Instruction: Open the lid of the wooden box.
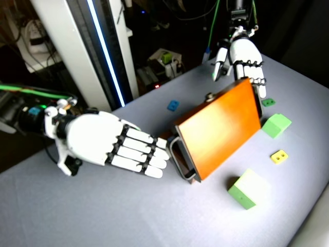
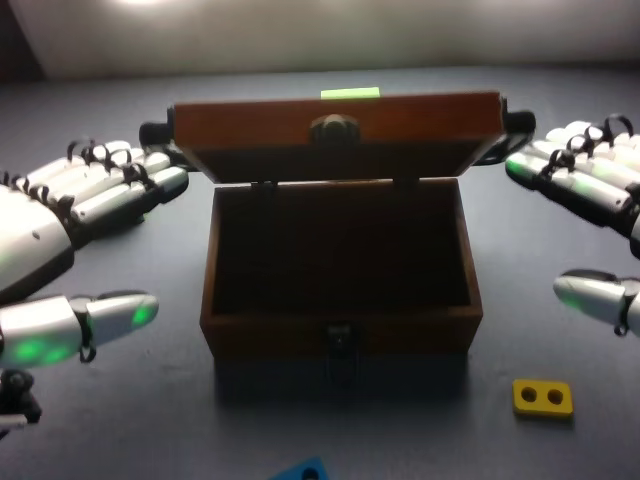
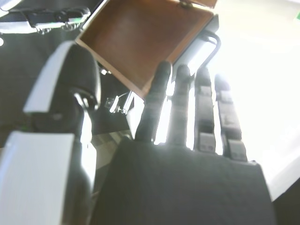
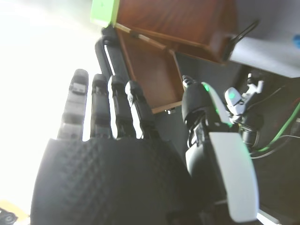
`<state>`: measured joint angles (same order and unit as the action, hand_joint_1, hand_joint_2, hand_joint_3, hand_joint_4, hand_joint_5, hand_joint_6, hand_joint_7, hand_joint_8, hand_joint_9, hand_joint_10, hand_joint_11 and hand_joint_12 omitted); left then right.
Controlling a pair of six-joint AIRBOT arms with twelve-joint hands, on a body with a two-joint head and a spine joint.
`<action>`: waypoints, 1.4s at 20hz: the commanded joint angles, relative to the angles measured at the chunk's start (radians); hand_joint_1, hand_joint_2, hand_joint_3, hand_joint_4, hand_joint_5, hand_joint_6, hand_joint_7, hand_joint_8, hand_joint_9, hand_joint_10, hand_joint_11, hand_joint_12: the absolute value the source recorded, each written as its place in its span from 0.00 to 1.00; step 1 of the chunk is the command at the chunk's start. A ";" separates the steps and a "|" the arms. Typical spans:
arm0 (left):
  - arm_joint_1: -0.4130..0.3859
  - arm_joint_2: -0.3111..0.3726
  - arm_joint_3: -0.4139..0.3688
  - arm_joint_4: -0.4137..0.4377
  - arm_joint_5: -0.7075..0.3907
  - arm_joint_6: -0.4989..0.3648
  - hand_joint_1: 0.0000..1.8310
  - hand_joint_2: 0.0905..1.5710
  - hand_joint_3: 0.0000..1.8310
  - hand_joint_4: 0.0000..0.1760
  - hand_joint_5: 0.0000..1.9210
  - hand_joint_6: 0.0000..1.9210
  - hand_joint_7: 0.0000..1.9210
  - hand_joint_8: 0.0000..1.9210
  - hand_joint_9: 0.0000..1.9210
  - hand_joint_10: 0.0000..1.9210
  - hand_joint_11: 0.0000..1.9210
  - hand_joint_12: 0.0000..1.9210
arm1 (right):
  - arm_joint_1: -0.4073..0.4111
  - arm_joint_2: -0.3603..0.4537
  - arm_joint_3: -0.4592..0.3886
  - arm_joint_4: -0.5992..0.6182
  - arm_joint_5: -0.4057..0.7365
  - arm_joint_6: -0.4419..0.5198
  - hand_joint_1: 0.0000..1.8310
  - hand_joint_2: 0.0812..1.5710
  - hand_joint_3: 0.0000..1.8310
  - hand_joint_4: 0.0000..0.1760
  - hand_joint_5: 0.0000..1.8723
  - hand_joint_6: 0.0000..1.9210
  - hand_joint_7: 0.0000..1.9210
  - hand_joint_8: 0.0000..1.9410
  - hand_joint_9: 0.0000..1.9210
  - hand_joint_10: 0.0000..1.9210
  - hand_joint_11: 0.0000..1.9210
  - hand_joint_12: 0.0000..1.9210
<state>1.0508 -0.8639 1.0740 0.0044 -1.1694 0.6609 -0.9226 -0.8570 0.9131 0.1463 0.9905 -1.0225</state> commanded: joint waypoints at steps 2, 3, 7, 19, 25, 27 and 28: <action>-0.025 -0.003 0.013 -0.029 -0.138 0.003 0.12 0.85 0.00 0.08 0.03 0.00 0.00 0.00 0.00 0.00 0.00 0.00 | 0.024 -0.009 0.012 0.012 0.119 -0.004 0.17 0.90 0.00 0.00 0.00 0.00 0.00 0.00 0.00 0.00 0.00 0.00; -0.038 -0.005 0.019 -0.031 -0.136 0.007 0.13 0.86 0.00 0.10 0.02 0.00 0.00 0.00 0.00 0.00 0.00 0.00 | 0.031 -0.014 0.019 0.018 0.119 -0.005 0.16 0.90 0.00 0.00 0.00 0.00 0.00 0.00 0.00 0.00 0.00 0.00; -0.071 -0.010 0.033 -0.039 -0.124 0.023 0.17 0.85 0.00 0.03 0.03 0.00 0.00 0.00 0.00 0.00 0.00 0.00 | 0.048 -0.026 0.034 0.035 0.119 -0.012 0.21 0.89 0.00 0.00 0.00 0.00 0.00 0.00 0.00 0.00 0.00 0.03; -0.183 -0.071 0.117 -0.071 -0.055 0.034 0.25 0.86 0.00 0.27 0.03 0.00 0.00 0.00 0.00 0.00 0.00 0.00 | 0.099 -0.059 0.091 0.104 0.120 -0.033 0.37 0.89 0.00 0.00 0.00 0.00 0.00 0.00 0.00 0.00 0.00 0.19; -0.179 -0.069 0.102 -0.067 -0.108 0.034 0.19 0.86 0.00 0.14 0.00 0.00 0.00 0.00 0.00 0.00 0.00 0.00 | 0.099 -0.032 0.065 0.102 0.170 -0.039 0.28 0.90 0.00 0.00 0.00 0.00 0.00 0.00 0.00 0.00 0.00 0.48; -0.171 -0.064 0.094 -0.067 -0.133 0.035 0.18 0.86 0.00 0.08 0.00 0.00 0.00 0.00 0.00 0.00 0.00 0.00 | 0.098 -0.021 0.052 0.094 0.190 -0.041 0.13 0.91 0.00 0.00 0.00 0.00 0.00 0.00 0.00 0.00 0.00 0.44; -0.166 -0.059 0.087 -0.070 -0.149 0.038 0.14 0.86 0.00 0.07 0.00 0.00 0.00 0.00 0.00 0.00 0.00 0.00 | 0.098 -0.013 0.043 0.088 0.204 -0.042 0.10 0.92 0.00 0.00 0.00 0.00 0.00 0.00 0.00 0.00 0.00 0.38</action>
<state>0.8906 -0.9314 1.1564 -0.0467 -1.1809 0.7025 -0.8371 -0.8722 0.9539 0.2481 1.0588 -1.0649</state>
